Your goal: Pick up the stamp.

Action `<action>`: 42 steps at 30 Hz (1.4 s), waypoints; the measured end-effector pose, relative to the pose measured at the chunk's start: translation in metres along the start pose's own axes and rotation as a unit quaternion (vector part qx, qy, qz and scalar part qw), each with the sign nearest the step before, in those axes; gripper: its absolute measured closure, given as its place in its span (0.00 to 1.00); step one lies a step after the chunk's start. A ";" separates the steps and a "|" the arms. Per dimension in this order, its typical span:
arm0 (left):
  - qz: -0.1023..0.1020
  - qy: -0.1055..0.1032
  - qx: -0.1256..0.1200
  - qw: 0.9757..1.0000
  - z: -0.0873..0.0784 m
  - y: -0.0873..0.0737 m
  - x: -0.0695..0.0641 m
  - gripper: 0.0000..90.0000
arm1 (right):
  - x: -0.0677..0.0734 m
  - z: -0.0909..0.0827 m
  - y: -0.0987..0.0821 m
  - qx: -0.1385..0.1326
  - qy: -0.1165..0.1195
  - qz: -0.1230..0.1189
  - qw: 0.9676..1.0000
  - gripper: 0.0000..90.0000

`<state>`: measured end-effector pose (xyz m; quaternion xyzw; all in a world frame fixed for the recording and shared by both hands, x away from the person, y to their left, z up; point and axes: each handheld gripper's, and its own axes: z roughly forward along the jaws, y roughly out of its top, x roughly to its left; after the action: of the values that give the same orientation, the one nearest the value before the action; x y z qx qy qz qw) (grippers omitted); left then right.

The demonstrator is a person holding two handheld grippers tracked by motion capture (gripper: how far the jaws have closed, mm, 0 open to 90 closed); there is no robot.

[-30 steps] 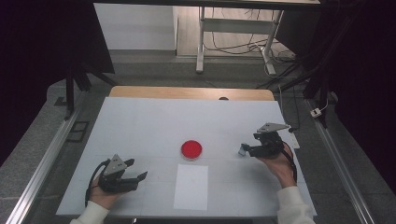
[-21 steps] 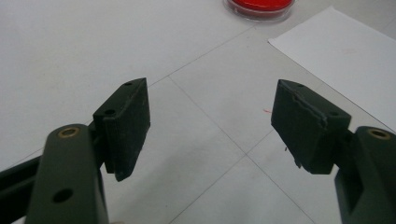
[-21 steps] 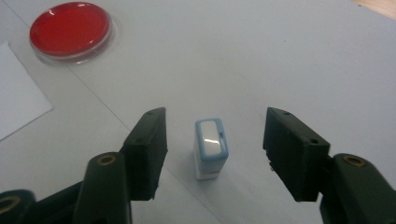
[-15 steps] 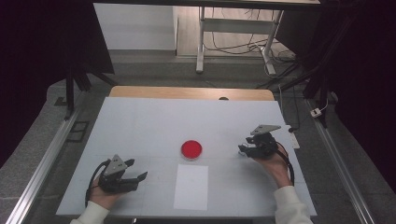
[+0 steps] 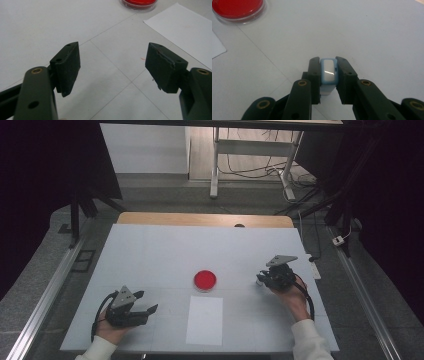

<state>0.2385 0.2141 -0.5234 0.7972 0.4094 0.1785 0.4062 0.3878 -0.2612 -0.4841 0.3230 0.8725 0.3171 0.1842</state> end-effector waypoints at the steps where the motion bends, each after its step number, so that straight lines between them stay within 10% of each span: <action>1: 0.000 0.000 0.000 1.000 0.000 0.000 0.000 0.31 | 0.000 0.000 0.000 0.000 0.000 -0.005 1.000 0.84; 42: 0.000 0.002 -0.002 1.000 0.000 0.000 -0.001 0.31 | 0.003 -0.032 0.008 -0.121 0.015 0.049 0.991 0.84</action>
<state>0.2376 0.2134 -0.5229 0.7960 0.4101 0.1803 0.4070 0.3718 -0.2685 -0.4556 0.3360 0.8135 0.4336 0.1932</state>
